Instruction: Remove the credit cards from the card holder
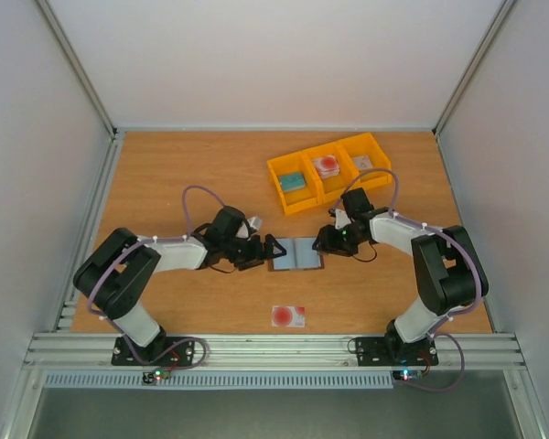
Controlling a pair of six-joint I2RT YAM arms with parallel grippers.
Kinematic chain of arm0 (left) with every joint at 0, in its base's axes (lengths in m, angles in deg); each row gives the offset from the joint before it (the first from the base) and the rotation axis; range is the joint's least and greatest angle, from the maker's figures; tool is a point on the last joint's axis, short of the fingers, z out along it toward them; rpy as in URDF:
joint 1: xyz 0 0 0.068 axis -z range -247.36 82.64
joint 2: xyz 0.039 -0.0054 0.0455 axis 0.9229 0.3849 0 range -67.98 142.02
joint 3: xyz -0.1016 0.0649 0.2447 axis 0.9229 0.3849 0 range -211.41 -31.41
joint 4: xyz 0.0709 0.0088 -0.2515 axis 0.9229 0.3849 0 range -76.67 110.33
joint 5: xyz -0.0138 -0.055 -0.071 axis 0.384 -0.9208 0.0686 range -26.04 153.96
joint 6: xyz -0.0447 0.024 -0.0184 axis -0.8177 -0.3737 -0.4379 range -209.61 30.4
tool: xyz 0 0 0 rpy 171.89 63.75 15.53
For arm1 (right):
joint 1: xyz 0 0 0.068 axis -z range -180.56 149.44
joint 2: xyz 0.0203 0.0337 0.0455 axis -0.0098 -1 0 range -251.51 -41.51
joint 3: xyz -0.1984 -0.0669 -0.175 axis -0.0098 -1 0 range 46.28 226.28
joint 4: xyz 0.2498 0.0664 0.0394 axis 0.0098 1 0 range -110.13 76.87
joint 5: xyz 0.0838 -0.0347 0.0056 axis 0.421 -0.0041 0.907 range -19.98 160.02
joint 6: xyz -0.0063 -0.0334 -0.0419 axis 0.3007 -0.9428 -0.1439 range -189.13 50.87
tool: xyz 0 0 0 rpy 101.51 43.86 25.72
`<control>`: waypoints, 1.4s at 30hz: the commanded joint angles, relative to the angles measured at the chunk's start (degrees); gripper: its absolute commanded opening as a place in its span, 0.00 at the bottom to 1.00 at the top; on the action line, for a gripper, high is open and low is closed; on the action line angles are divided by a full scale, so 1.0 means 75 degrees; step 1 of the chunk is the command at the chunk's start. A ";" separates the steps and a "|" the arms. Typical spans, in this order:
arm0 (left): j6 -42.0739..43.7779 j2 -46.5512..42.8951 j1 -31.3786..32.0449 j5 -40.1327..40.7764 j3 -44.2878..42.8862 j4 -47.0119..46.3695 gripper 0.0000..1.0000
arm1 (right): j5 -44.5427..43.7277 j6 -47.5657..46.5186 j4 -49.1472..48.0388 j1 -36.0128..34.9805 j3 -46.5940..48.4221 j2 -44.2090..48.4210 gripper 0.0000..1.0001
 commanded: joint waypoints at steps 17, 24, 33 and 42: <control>-0.0076 0.0680 0.0502 0.0695 -0.0641 -0.0451 0.08 | 0.1137 0.0223 -0.0245 -0.0363 -0.0177 0.0086 0.53; 0.1611 -0.1355 0.0493 0.0816 0.0392 -0.0935 0.00 | 0.2118 0.0038 0.0183 0.0141 0.0291 0.1814 0.57; 0.5458 -0.5252 0.0435 -0.0462 0.0554 0.0348 0.00 | 0.2921 -0.0624 0.0699 0.0277 0.1312 0.3856 0.57; 0.5284 -0.6708 0.0151 -0.0127 0.0670 -0.0386 0.00 | 0.3735 -0.1895 0.0786 -0.0715 0.1578 0.5209 0.58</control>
